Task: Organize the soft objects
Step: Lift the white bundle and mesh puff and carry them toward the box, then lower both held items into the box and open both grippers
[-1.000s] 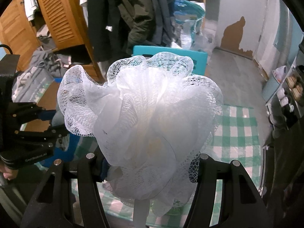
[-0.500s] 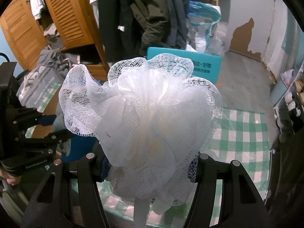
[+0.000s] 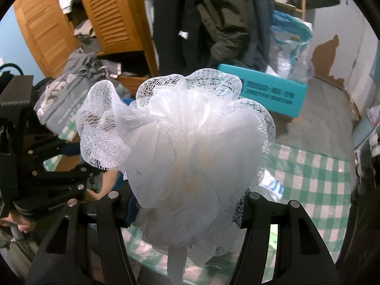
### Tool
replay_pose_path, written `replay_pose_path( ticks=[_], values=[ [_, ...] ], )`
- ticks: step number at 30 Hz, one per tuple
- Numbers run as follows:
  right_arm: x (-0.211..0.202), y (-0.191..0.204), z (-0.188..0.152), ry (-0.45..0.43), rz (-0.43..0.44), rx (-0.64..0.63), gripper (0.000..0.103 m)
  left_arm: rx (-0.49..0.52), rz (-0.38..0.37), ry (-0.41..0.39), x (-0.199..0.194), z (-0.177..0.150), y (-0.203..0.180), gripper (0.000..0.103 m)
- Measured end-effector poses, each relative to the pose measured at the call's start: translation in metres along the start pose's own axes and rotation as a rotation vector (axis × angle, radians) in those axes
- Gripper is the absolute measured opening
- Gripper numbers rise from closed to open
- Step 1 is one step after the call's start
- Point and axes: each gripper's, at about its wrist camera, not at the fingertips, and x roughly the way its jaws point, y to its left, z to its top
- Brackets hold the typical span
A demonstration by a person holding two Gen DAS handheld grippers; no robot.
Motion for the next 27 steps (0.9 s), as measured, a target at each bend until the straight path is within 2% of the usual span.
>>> replay_pose_path(
  ticks=[15, 27],
  values=[
    [0.042, 0.065, 0.031, 0.049, 0.068, -0.067, 0.06, -0.106, 0.06, 0.016, 0.002, -0.026, 0.062, 0.036],
    [0.087, 0.11, 0.056, 0.109, 0.094, -0.097, 0.06, -0.208, 0.103, 0.069, 0.025, -0.044, 0.113, 0.036]
  ],
)
